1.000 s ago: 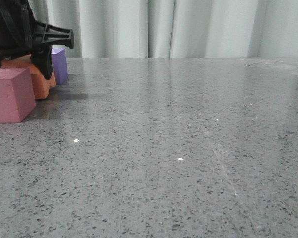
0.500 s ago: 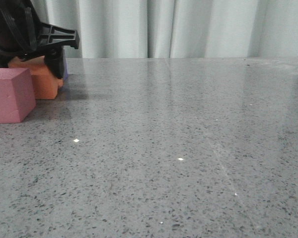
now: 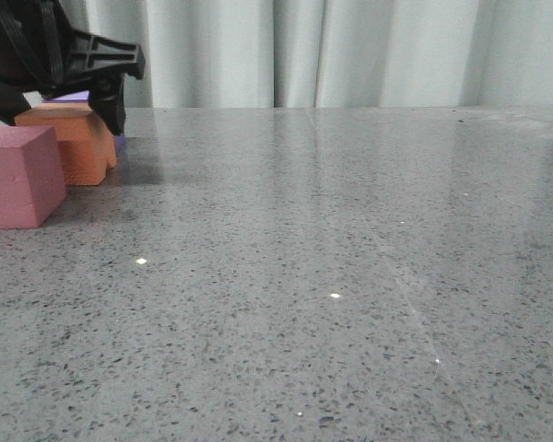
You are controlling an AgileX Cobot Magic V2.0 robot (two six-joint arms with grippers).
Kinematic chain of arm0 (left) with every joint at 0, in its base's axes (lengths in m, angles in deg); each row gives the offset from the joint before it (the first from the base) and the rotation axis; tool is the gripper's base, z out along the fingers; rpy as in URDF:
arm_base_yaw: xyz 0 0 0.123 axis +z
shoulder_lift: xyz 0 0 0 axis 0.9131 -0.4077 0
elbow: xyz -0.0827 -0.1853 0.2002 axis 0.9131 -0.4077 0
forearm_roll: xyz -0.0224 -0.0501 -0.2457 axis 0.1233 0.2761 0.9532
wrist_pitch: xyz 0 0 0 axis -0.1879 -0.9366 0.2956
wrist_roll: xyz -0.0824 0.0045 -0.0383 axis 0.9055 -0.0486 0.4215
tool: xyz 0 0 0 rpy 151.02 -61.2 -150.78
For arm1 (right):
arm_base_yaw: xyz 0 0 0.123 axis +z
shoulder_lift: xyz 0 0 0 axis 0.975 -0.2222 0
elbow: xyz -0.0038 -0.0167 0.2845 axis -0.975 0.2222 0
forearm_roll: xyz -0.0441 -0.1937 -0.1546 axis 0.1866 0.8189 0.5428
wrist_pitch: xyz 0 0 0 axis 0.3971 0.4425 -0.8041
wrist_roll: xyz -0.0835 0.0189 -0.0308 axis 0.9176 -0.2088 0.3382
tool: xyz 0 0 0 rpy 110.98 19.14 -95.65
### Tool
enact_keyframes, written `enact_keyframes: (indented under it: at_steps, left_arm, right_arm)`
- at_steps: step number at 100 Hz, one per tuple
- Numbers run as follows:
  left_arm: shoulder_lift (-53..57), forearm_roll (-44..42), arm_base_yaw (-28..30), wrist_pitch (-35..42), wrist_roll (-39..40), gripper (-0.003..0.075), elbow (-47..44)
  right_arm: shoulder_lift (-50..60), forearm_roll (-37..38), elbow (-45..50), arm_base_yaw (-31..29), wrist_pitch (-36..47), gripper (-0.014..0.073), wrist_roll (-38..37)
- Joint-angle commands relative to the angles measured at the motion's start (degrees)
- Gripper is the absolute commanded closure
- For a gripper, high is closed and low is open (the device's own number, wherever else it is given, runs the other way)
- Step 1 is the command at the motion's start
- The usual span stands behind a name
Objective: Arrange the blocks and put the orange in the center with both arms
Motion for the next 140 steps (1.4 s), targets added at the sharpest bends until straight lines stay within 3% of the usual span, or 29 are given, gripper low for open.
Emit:
enact_keyframes:
  at_steps: [1,26,43,66,87,114,140]
  left_arm:
    - [4.5,-1.4,0.1,0.6,-0.8,0.0132,1.6]
    - [14.9,-1.7,0.1,-3.1,-2.4,0.0136,1.6]
    - [24.8,-1.7,0.1,-5.5,-5.1,0.0216,1.6]
    - [37.9,-1.3,0.1,-8.3,-10.1,0.0433,-0.7]
    - [48.8,-1.3,0.1,-10.9,-11.7,0.0742,-7.0]
    - [59.2,-1.0,0.1,-11.9,-12.8,0.0730,-15.5]
    - [60.6,-1.0,0.1,-12.6,-12.8,0.0730,-17.5]
  right_arm:
    - [1.1,0.0,-0.8,-0.3,4.9,0.0662,0.4]
    - [1.1,0.0,-0.8,-0.3,4.9,0.0662,0.4]
    - [1.1,0.0,-0.8,-0.3,4.9,0.0662,0.4]
    - [1.1,0.0,-0.8,-0.3,4.9,0.0662,0.4]
    - [1.1,0.0,-0.8,-0.3,4.9,0.0662,0.4]
    - [1.1,0.0,-0.8,-0.3,4.9,0.0662,0.4]
    - [1.1,0.0,-0.8,-0.3,4.9,0.0662,0.4]
